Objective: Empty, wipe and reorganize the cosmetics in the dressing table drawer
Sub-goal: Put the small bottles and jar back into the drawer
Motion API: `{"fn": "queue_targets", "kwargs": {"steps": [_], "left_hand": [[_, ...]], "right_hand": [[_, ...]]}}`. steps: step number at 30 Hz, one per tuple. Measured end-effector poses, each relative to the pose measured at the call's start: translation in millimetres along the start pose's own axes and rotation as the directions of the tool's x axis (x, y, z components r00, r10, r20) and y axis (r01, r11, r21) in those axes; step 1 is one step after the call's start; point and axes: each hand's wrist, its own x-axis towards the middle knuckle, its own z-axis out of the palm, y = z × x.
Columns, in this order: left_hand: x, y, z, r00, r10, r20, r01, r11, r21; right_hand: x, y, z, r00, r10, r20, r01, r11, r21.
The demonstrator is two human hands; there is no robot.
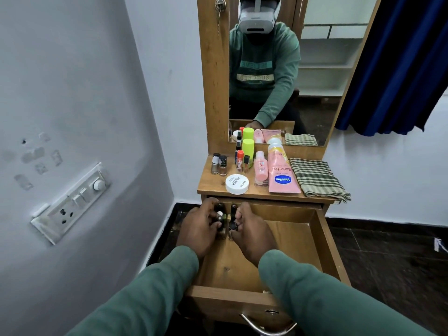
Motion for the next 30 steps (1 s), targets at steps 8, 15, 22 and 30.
{"fn": "queue_targets", "kwargs": {"steps": [8,15,22,30], "left_hand": [[1,-4,2,1.000,-0.006,-0.028,0.005,0.998,-0.060],[1,-7,2,1.000,0.008,-0.030,-0.008,1.000,-0.020],[0,-7,2,1.000,0.008,-0.026,-0.008,1.000,-0.004],[-3,-4,1,1.000,-0.006,-0.024,0.006,1.000,-0.010]], "right_hand": [[1,1,3,1.000,-0.009,0.008,0.009,1.000,0.007],[0,2,4,1.000,-0.010,0.002,0.010,1.000,-0.009],[-1,2,4,1.000,0.016,0.017,-0.016,0.999,-0.030],[-5,-5,-6,0.999,0.012,0.032,-0.010,0.998,-0.061]]}}
